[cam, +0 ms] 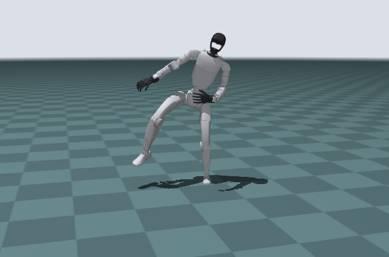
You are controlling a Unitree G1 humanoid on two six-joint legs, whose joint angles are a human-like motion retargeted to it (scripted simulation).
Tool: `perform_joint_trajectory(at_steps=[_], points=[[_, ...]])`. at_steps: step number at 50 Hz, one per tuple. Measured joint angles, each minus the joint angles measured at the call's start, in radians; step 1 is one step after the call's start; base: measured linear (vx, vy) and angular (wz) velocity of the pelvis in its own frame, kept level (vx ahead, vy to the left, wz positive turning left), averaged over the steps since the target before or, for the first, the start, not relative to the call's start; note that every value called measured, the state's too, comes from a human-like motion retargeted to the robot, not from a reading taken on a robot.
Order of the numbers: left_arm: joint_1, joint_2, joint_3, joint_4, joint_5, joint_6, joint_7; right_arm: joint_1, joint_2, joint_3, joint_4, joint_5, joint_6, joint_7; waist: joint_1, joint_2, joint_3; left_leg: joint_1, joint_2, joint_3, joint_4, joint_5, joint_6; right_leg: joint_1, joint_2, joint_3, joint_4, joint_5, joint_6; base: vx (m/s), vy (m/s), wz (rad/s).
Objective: Kungfu
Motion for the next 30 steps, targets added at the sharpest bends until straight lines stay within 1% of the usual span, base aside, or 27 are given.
perform_joint_trajectory(at_steps=[2, 3, 4, 5, 7, 9, 11, 13, 14, 15, 17, 18, 19, 20, 21, 22, 23, 25, 26, 27, 28, 30], points=[[0.03, 0.014, 0.031, 0.02, -0.006, -0.01, 0.009, 0.029, 0.013, -0.001, -0.004, 0.004, -0.011, -0.003, 0.015, -0.08, -0.037, 0.047, -0.036, 0.087, -0.045, 0.002, -0.02, 0.034, 0.084, -0.013, 0.009, -0.048, 0.104, 0.0, -0.25, -0.44], [0.042, 0.014, 0.044, 0.036, -0.015, -0.015, 0.018, 0.043, 0.019, -0.005, -0.007, 0.008, -0.016, -0.004, 0.028, -0.12, -0.055, 0.072, -0.059, 0.135, -0.067, 0.002, -0.03, 0.051, 0.104, -0.021, -0.006, -0.075, 0.135, -0.06, -0.25, -0.56], [0.054, 0.01, 0.051, 0.048, -0.023, -0.016, 0.026, 0.055, 0.022, -0.009, -0.008, 0.012, -0.019, -0.005, 0.038, -0.146, -0.072, 0.089, -0.078, 0.172, -0.084, 0.002, -0.042, 0.077, 0.112, -0.04, -0.036, -0.095, 0.153, -0.08, -0.17, -0.5], [0.067, 0.003, 0.055, 0.057, -0.031, -0.015, 0.034, 0.067, 0.023, -0.014, -0.008, 0.016, -0.021, -0.007, 0.046, -0.165, -0.087, 0.103, -0.096, 0.204, -0.099, 0.001, -0.056, 0.106, 0.113, -0.064, -0.074, -0.112, 0.163, -0.17, -0.16, -0.39], [0.05, -0.023, 0.059, 0.114, -0.077, -0.018, 0.015, 0.083, 0.029, -0.033, -0.019, 0.049, -0.015, 0.0, 0.074, -0.221, -0.087, 0.154, -0.167, 0.273, -0.141, 0.006, -0.069, 0.141, 0.11, -0.028, -0.174, -0.116, 0.15, -0.33, -0.38, -0.35], [0.043, -0.061, 0.065, 0.151, -0.088, -0.017, -0.014, 0.082, 0.031, -0.044, -0.026, 0.082, 0.0, 0.014, 0.092, -0.23, -0.068, 0.199, -0.209, 0.318, -0.171, 0.009, -0.085, 0.191, 0.12, 0.022, -0.311, -0.108, 0.097, -0.4, -0.33, -0.27], [0.034, -0.105, 0.072, 0.186, -0.08, -0.024, -0.034, 0.065, 0.035, -0.053, -0.036, 0.11, 0.007, 0.036, 0.089, -0.211, -0.043, 0.237, -0.237, 0.35, -0.19, 0.009, -0.095, 0.247, 0.122, 0.065, -0.46, -0.102, 0.013, -0.39, -0.06, -0.13], [0.021, -0.14, 0.064, 0.221, -0.071, -0.044, -0.027, 0.039, 0.047, -0.059, -0.045, 0.122, 0.003, 0.059, 0.066, -0.171, -0.022, 0.268, -0.244, 0.364, -0.202, 0.008, -0.11, 0.302, 0.122, 0.085, -0.6, -0.124, -0.09, -0.5, -0.31, -0.06], [0.011, -0.153, 0.051, 0.242, -0.07, -0.058, -0.016, 0.024, 0.056, -0.057, -0.045, 0.126, 0.001, 0.068, 0.05, -0.145, -0.012, 0.281, -0.239, 0.366, -0.207, 0.007, -0.119, 0.328, 0.128, 0.091, -0.661, -0.146, -0.131, -0.46, -0.25, -0.05], [-0.002, -0.165, 0.035, 0.263, -0.07, -0.072, -0.004, 0.008, 0.066, -0.052, -0.044, 0.13, 0.0, 0.076, 0.034, -0.118, -0.004, 0.295, -0.231, 0.366, -0.21, 0.007, -0.13, 0.354, 0.135, 0.097, -0.719, -0.171, -0.166, -0.44, -0.25, -0.1], [-0.034, -0.172, -0.007, 0.304, -0.072, -0.116, 0.0, -0.019, 0.09, -0.037, -0.032, 0.128, 0.005, 0.09, 0.021, -0.075, 0.009, 0.322, -0.207, 0.374, -0.215, 0.007, -0.161, 0.409, 0.134, 0.031, -0.807, -0.223, -0.209, -0.48, -0.5, -0.27], [-0.053, -0.171, -0.025, 0.325, -0.07, -0.143, -0.005, -0.029, 0.104, -0.031, -0.026, 0.12, 0.009, 0.097, 0.02, -0.064, 0.014, 0.334, -0.2, 0.377, -0.212, 0.004, -0.181, 0.435, 0.132, -0.008, -0.836, -0.234, -0.209, -0.44, -0.63, -0.33], [-0.074, -0.171, -0.045, 0.344, -0.067, -0.171, -0.007, -0.039, 0.118, -0.025, -0.02, 0.108, 0.015, 0.103, 0.017, -0.066, 0.018, 0.345, -0.21, 0.37, -0.204, -0.003, -0.2, 0.459, 0.114, -0.05, -0.861, -0.2, -0.168, -0.36, -0.66, -0.26], [-0.094, -0.171, -0.067, 0.363, -0.063, -0.201, -0.008, -0.049, 0.13, -0.018, -0.014, 0.094, 0.022, 0.108, 0.013, -0.073, 0.022, 0.357, -0.229, 0.358, -0.193, -0.013, -0.219, 0.482, 0.089, -0.095, -0.885, -0.143, -0.105, -0.28, -0.6, -0.18], [-0.111, -0.183, -0.086, 0.379, -0.045, -0.231, -0.004, -0.056, 0.139, -0.017, -0.01, 0.079, 0.034, 0.112, 0.021, -0.076, 0.018, 0.365, -0.247, 0.345, -0.194, -0.021, -0.235, 0.45, 0.086, -0.031, -0.869, -0.108, -0.059, -0.31, -0.57, -0.32], [-0.133, -0.199, -0.099, 0.398, -0.02, -0.261, 0.004, -0.07, 0.146, -0.018, -0.008, 0.067, 0.049, 0.117, 0.037, -0.081, 0.015, 0.37, -0.264, 0.343, -0.203, -0.025, -0.251, 0.4, 0.087, 0.033, -0.832, -0.098, -0.028, -0.48, -0.67, -0.77], [-0.167, -0.224, -0.103, 0.42, 0.019, -0.29, 0.022, -0.097, 0.149, -0.022, -0.009, 0.059, 0.068, 0.125, 0.069, -0.088, 0.015, 0.373, -0.278, 0.362, -0.226, -0.019, -0.265, 0.312, 0.095, 0.1, -0.753, -0.135, -0.027, -0.7, -0.73, -1.08], [-0.241, -0.267, -0.092, 0.465, 0.094, -0.325, 0.072, -0.168, 0.169, -0.01, -0.034, 0.068, 0.095, 0.148, 0.073, -0.073, 0.061, 0.386, -0.271, 0.375, -0.258, -0.007, -0.294, 0.23, 0.092, 0.094, -0.674, -0.167, -0.034, -0.87, -0.54, -1.1], [-0.292, -0.279, -0.098, 0.499, 0.123, -0.332, 0.108, -0.207, 0.183, 0.009, -0.053, 0.094, 0.098, 0.168, 0.058, -0.064, 0.084, 0.386, -0.267, 0.386, -0.271, -0.003, -0.304, 0.207, 0.109, 0.108, -0.65, -0.188, -0.041, -0.8, -0.35, -0.72], [-0.34, -0.286, -0.106, 0.535, 0.151, -0.337, 0.137, -0.241, 0.199, 0.031, -0.07, 0.126, 0.098, 0.188, 0.037, -0.048, 0.1, 0.38, -0.258, 0.386, -0.279, -0.001, -0.313, 0.182, 0.128, 0.122, -0.622, -0.211, -0.049, -0.63, -0.39, -0.17], [-0.381, -0.286, -0.12, 0.574, 0.177, -0.337, 0.154, -0.266, 0.217, 0.059, -0.081, 0.172, 0.091, 0.208, 0.001, -0.019, 0.097, 0.361, -0.238, 0.364, -0.282, 0.0, -0.321, 0.153, 0.153, 0.135, -0.59, -0.239, -0.055, -0.49, -0.44, 0.43], [-0.458, -0.294, -0.143, 0.65, 0.255, -0.322, 0.178, -0.3, 0.254, 0.081, -0.098, 0.232, 0.061, 0.235, -0.069, 0.038, 0.085, 0.321, -0.209, 0.294, -0.297, 0.008, -0.336, 0.102, 0.163, 0.129, -0.556, -0.264, -0.06, -0.4, -0.4, 0.83]])
